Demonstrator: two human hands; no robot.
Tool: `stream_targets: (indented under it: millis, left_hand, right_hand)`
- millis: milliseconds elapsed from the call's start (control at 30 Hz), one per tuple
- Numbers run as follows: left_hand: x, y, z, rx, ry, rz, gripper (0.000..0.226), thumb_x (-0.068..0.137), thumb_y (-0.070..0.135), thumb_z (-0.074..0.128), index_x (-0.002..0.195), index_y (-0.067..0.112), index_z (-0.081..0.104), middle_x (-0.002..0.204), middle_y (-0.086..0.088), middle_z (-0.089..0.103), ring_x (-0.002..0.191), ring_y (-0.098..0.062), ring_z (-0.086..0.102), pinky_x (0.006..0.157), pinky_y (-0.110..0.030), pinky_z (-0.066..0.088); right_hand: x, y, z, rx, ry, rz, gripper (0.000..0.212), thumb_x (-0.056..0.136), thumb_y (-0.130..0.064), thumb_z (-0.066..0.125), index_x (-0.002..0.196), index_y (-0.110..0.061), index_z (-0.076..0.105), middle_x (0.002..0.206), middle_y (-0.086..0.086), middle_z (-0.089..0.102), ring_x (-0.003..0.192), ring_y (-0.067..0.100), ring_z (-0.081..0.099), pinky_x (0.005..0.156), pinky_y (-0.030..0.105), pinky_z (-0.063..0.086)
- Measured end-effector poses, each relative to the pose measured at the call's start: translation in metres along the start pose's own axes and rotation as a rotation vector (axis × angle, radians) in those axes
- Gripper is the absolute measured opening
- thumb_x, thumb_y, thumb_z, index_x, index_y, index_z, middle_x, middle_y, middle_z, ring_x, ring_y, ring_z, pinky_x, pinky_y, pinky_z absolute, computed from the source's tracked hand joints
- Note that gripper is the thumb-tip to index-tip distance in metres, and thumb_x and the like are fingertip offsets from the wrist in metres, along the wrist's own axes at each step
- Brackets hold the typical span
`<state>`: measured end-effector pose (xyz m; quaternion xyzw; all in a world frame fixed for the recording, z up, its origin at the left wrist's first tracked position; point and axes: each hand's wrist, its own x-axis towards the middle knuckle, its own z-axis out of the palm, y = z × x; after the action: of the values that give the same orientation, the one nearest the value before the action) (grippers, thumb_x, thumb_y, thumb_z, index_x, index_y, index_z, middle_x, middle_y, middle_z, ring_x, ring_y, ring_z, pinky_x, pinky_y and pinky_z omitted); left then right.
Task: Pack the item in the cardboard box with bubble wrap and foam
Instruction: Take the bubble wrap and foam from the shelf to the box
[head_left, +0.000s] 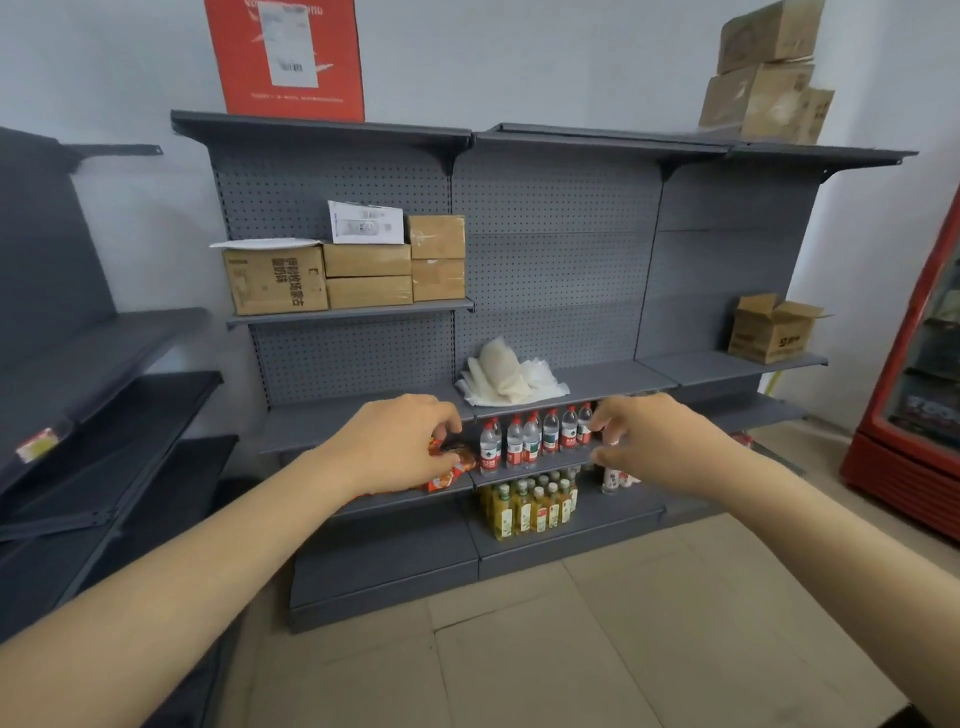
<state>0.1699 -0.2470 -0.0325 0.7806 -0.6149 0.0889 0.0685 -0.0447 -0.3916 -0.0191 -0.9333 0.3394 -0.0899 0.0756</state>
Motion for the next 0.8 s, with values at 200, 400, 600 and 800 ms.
stream_targets:
  millis: [200,400,600,800]
  left_hand:
    - [0.064,-0.059,0.047,0.071,-0.037,0.034,0.038,0.087,0.047,0.054,0.121,0.031,0.056,0.115,0.011,0.060,0.104,-0.010,0.058,0.085,-0.029,0.047]
    - [0.133,-0.123,0.092,0.018,-0.056,0.048,0.042,0.089,0.047,0.054,0.127,0.030,0.053,0.121,0.012,0.058,0.110,-0.009,0.056,0.091,-0.028,0.045]
    - [0.230,-0.160,0.136,-0.070,-0.096,0.059,0.043,0.087,0.048,0.056,0.127,0.033,0.052,0.124,0.013,0.058,0.113,-0.008,0.055,0.092,-0.026,0.044]
    - [0.332,-0.173,0.187,-0.158,-0.139,0.077,0.039,0.087,0.045,0.058,0.124,0.037,0.054,0.121,0.016,0.058,0.109,-0.005,0.055,0.087,-0.021,0.042]
  right_hand:
    - [0.090,0.010,0.039,0.002,-0.025,-0.019,0.040,0.089,-0.037,0.061,0.126,-0.027,0.053,0.127,-0.007,0.057,0.109,0.012,0.057,0.093,0.031,0.051]
    - [0.175,0.026,0.080,0.060,-0.036,0.002,0.036,0.088,-0.040,0.061,0.123,-0.030,0.055,0.122,-0.012,0.059,0.107,0.007,0.056,0.091,0.024,0.047]
    - [0.262,0.054,0.105,0.093,-0.066,0.075,0.035,0.088,-0.040,0.061,0.122,-0.033,0.054,0.120,-0.014,0.059,0.103,0.007,0.056,0.090,0.027,0.050]
    - [0.353,0.098,0.136,0.115,-0.086,0.122,0.031,0.088,-0.038,0.060,0.118,-0.034,0.053,0.119,-0.012,0.059,0.097,0.008,0.059,0.087,0.032,0.052]
